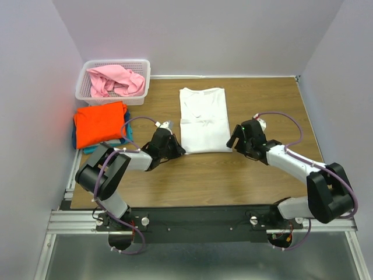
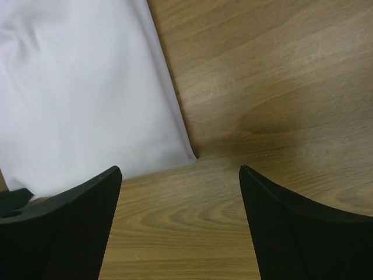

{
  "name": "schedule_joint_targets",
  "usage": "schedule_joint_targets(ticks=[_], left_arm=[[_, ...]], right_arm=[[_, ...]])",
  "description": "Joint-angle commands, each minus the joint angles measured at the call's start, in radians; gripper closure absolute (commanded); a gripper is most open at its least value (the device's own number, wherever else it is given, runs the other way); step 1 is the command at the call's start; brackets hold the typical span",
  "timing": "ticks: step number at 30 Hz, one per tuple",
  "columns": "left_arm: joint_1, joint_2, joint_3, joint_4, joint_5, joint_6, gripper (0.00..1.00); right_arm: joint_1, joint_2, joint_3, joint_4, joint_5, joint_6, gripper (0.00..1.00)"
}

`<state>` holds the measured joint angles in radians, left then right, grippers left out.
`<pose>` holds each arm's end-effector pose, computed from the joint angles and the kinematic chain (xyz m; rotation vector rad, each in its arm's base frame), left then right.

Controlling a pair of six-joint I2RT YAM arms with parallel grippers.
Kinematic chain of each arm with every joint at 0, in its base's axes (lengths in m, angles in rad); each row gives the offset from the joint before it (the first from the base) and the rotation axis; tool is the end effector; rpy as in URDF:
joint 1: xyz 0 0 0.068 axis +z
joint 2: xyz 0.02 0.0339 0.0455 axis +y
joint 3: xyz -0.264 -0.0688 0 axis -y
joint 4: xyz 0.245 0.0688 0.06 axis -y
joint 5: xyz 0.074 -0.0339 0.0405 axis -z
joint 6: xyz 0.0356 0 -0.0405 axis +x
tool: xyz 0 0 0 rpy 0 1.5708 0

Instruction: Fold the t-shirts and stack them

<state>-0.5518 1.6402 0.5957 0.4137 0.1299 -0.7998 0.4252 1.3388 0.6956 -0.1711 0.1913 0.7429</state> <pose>0.2544 -0.1620 0.1307 -0.2129 2.3341 -0.8632 0.2452 0.1036 0.1923 0.4680 2.3452 0.3324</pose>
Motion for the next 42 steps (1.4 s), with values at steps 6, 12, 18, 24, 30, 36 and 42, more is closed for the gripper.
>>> schedule_joint_targets(ticks=[6,12,18,24,30,36,42], left_arm=[[0.004,-0.016,-0.020,0.000,-0.016,0.028,1.00],[0.003,-0.019,-0.023,-0.001,-0.019,0.028,1.00],[0.004,-0.017,-0.019,-0.001,-0.019,0.034,1.00],[0.004,-0.014,-0.014,-0.006,-0.023,0.039,1.00],[0.003,-0.022,-0.002,-0.033,-0.030,0.045,1.00],[-0.013,-0.132,-0.059,-0.052,-0.072,0.044,1.00],[-0.065,-0.328,-0.194,-0.092,-0.115,0.010,1.00]], right_arm=[[-0.003,0.103,0.012,-0.027,-0.078,0.019,0.33],[-0.005,0.148,0.025,-0.025,-0.092,0.024,0.48],[-0.003,0.201,0.054,-0.024,-0.076,0.010,0.54],[-0.003,0.243,0.081,-0.022,-0.088,0.006,0.70],[-0.003,0.226,0.067,-0.022,-0.150,-0.002,0.91],[-0.003,0.108,0.010,-0.036,-0.230,-0.036,0.99],[0.014,-0.027,-0.094,-0.129,-0.300,-0.048,0.99]])
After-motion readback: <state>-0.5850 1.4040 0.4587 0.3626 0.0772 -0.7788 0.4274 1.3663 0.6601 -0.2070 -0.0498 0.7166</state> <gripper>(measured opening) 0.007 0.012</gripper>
